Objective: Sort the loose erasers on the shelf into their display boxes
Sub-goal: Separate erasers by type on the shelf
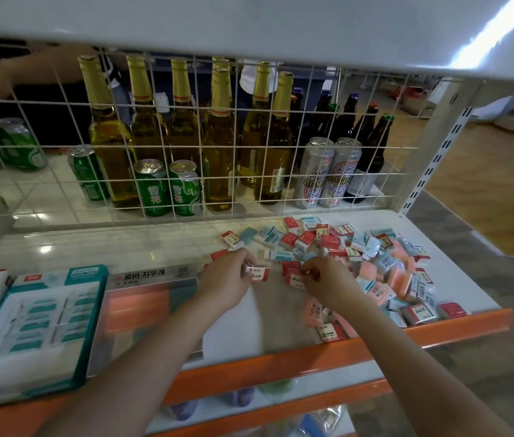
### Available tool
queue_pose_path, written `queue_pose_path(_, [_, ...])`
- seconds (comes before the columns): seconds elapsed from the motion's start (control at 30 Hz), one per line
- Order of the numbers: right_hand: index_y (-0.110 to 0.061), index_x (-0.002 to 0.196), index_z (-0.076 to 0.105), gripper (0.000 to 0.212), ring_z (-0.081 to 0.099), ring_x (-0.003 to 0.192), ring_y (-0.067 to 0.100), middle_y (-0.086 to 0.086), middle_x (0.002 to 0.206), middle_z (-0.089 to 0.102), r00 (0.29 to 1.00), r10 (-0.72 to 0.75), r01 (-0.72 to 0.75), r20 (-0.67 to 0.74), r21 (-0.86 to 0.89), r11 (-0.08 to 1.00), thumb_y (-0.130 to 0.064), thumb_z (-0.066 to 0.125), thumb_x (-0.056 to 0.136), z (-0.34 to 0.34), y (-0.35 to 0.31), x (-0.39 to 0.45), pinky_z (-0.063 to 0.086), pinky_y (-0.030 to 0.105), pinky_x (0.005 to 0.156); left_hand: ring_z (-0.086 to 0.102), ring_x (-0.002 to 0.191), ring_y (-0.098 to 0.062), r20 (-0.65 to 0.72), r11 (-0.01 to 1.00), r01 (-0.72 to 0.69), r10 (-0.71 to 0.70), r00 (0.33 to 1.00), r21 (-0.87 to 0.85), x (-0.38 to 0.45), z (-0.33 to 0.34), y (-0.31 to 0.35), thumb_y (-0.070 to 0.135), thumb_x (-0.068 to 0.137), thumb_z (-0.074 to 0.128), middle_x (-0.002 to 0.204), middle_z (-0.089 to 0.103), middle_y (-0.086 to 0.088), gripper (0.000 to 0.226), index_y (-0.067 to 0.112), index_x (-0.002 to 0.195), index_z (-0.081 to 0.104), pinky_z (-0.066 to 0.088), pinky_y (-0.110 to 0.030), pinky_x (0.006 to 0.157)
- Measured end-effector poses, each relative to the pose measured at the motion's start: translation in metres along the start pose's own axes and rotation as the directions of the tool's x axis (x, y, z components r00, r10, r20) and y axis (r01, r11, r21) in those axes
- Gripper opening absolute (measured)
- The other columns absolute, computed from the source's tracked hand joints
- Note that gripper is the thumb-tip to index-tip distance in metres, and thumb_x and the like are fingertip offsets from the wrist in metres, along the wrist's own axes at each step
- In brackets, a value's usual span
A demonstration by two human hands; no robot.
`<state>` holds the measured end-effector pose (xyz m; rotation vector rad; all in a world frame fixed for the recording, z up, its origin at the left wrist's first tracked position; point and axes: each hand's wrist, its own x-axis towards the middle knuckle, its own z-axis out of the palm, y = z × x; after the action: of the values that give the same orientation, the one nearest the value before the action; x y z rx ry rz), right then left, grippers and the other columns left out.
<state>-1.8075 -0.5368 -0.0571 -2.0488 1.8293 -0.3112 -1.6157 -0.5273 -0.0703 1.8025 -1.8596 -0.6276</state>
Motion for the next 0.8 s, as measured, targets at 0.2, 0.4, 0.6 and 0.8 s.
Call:
queue_pose_path(0.2, [-0.025, 0.124, 0.053, 0.034, 0.057, 0.101, 0.022, 0.005, 0.118, 0.058, 0.986, -0.127, 0.137, 0.103, -0.1, 0.985, -0.026, 0.052, 0.09, 0.013, -0.014, -0.002, 0.047, 0.028, 0.085, 0.059, 0.1, -0.016, -0.022, 0.984, 0.055, -0.059, 0.998, -0.167, -0.012, -0.013, -0.015, 0.005, 0.089, 0.053, 0.116, 0.063, -0.003, 0.028, 0.018, 0.112, 0.061, 0.047, -0.026, 0.08])
queue_pose_path(0.4, [-0.012, 0.106, 0.058, 0.021, 0.054, 0.085, 0.016, 0.005, 0.101, 0.062, 0.997, -0.079, 0.081, -0.024, 0.101, 0.992, -0.015, 0.06, 0.086, 0.008, -0.028, -0.003, 0.043, 0.024, 0.07, 0.057, 0.096, -0.013, -0.031, 0.988, 0.059, -0.064, 0.997, -0.145, -0.021, -0.021, -0.021, 0.007, 0.09, 0.053, 0.117, 0.062, 0.0, 0.028, 0.019, 0.114, 0.062, 0.045, -0.025, 0.078])
queue_pose_path(0.6, [-0.011, 0.117, 0.058, 0.032, 0.057, 0.083, 0.014, -0.001, 0.089, 0.058, 0.992, -0.091, 0.115, -0.085, 0.334, 0.935, -0.003, 0.059, 0.087, 0.013, -0.031, -0.015, 0.05, 0.03, 0.082, 0.058, 0.091, -0.011, -0.015, 0.99, 0.029, -0.032, 0.999, -0.14, -0.027, -0.019, -0.02, 0.007, 0.09, 0.054, 0.115, 0.064, 0.0, 0.03, 0.021, 0.115, 0.064, 0.046, -0.022, 0.073])
queue_pose_path(0.8, [-0.02, 0.102, 0.06, 0.024, 0.059, 0.087, 0.019, 0.002, 0.095, 0.063, 0.998, 0.004, 0.016, -0.065, 0.305, 0.952, -0.006, 0.059, 0.083, 0.017, -0.016, -0.028, 0.047, 0.027, 0.073, 0.059, 0.094, -0.014, 0.01, 0.987, 0.035, -0.034, 0.999, -0.154, -0.031, -0.013, -0.014, 0.007, 0.09, 0.054, 0.115, 0.064, -0.001, 0.03, 0.02, 0.116, 0.064, 0.045, -0.022, 0.075])
